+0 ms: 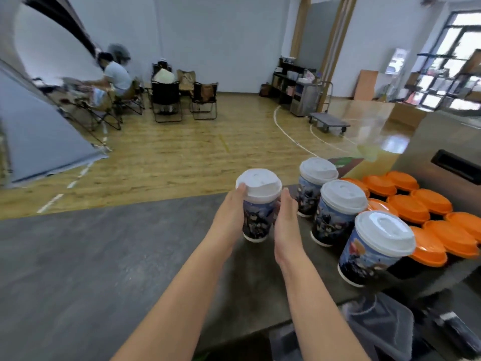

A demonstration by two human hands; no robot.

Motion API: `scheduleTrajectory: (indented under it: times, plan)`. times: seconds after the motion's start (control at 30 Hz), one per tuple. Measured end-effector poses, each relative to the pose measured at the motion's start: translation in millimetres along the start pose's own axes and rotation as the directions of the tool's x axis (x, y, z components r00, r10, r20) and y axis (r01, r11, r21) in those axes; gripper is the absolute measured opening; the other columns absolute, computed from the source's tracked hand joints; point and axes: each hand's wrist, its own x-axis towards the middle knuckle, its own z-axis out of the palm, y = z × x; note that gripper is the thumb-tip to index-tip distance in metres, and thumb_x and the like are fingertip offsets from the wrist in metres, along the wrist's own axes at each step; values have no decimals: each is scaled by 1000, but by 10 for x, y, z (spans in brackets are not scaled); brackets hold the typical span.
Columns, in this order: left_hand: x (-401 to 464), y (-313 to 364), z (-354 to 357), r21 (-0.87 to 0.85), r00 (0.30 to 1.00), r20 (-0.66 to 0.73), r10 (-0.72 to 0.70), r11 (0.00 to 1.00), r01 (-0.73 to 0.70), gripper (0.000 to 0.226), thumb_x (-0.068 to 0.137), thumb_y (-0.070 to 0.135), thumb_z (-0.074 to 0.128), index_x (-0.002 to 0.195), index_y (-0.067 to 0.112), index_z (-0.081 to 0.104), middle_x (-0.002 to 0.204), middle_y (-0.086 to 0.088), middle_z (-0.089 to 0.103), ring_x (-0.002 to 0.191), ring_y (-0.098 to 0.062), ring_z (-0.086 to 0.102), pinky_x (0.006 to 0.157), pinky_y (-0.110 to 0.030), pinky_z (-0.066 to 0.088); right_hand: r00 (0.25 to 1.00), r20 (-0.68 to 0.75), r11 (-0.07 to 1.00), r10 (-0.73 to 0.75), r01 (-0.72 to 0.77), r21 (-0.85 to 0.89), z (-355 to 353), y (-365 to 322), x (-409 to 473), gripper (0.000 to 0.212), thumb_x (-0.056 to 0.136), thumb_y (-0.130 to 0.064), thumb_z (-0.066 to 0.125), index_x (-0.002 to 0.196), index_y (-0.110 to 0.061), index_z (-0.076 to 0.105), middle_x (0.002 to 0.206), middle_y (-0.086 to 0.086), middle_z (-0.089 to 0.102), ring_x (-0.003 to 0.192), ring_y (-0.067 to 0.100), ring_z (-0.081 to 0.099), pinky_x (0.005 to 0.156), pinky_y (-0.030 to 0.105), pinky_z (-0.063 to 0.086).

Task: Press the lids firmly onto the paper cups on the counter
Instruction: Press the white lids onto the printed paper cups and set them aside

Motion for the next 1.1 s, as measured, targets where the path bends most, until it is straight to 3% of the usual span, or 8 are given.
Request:
scheduleTrajectory:
  times: [0.07, 0.17, 0.33, 0.47, 0.6, 0.73, 0.83, 1.1]
  plan:
    - [-243, -68, -145, -8, 996, -74, 46, 999, -47, 32, 102, 55, 38, 112, 35, 61, 110, 10, 70, 102, -4, 65, 78, -21, 49, 998, 62, 999, -18, 17, 29, 94, 58, -151, 32, 104, -38, 38, 122, -13, 45, 111, 2, 58, 97, 5, 59, 74, 23, 48]
    - [-501, -152, -378, -20, 965, -244, 98, 994, -106, 47, 85, 68, 42, 109, 39, 70, 112, 11, 74, 107, -8, 68, 94, -35, 52, 971, 234, 995, -49, 27, 97, 300, 149, -402, 25, 104, -28, 39, 125, -20, 50, 115, -1, 64, 96, 5, 65, 73, 19, 52]
    - [-776, -148, -738, -53, 883, -449, 141, 982, -184, 38, 101, 46, 38, 102, 32, 73, 104, 11, 76, 96, -1, 70, 79, -25, 51, 882, 452, 990, -132, 99, 95, 669, 322, -663, 54, 88, -48, 41, 141, -42, 45, 135, -12, 60, 126, 7, 56, 108, 40, 46]
    - [-868, -161, -1000, -74, 811, -575, 107, 981, -182, 43, 92, 56, 41, 99, 31, 75, 105, 6, 76, 102, -11, 70, 89, -36, 54, 815, 560, 989, -147, 120, 84, 903, 400, -787, 53, 81, -58, 40, 134, -54, 43, 138, -11, 57, 126, 8, 55, 108, 39, 46]
    - [-923, -224, -1139, -31, 760, -631, 160, 973, -230, 41, 102, 43, 33, 103, 30, 72, 109, 5, 74, 106, -12, 67, 88, -32, 53, 800, 572, 981, -178, 188, 43, 1009, 493, -843, 40, 90, -46, 36, 127, -44, 51, 119, -21, 64, 116, 6, 60, 98, 32, 51]
    - [-958, -235, -1166, 112, 711, -628, 315, 942, -318, 34, 107, 33, 31, 129, 46, 55, 123, 19, 62, 116, 0, 58, 99, -28, 48, 799, 551, 957, -241, 291, -4, 1013, 472, -847, 39, 88, -50, 31, 121, -49, 51, 112, -36, 61, 108, -5, 59, 85, 13, 47]
    - [-946, -241, -1115, 201, 676, -604, 422, 902, -383, 37, 105, 39, 30, 125, 47, 60, 121, 21, 66, 115, -1, 61, 95, -26, 50, 779, 567, 946, -267, 325, -1, 990, 453, -797, 42, 87, -47, 30, 123, -47, 52, 112, -40, 60, 106, -10, 59, 81, 7, 45]
    - [-818, -343, -1157, 301, 566, -571, 595, 792, -531, 40, 93, 43, 30, 115, 28, 61, 109, 13, 70, 103, -11, 66, 81, -21, 52, 770, 549, 946, -325, 273, 177, 1127, 569, -766, 42, 87, -46, 37, 120, -24, 52, 111, -16, 67, 103, 11, 65, 82, 24, 52]
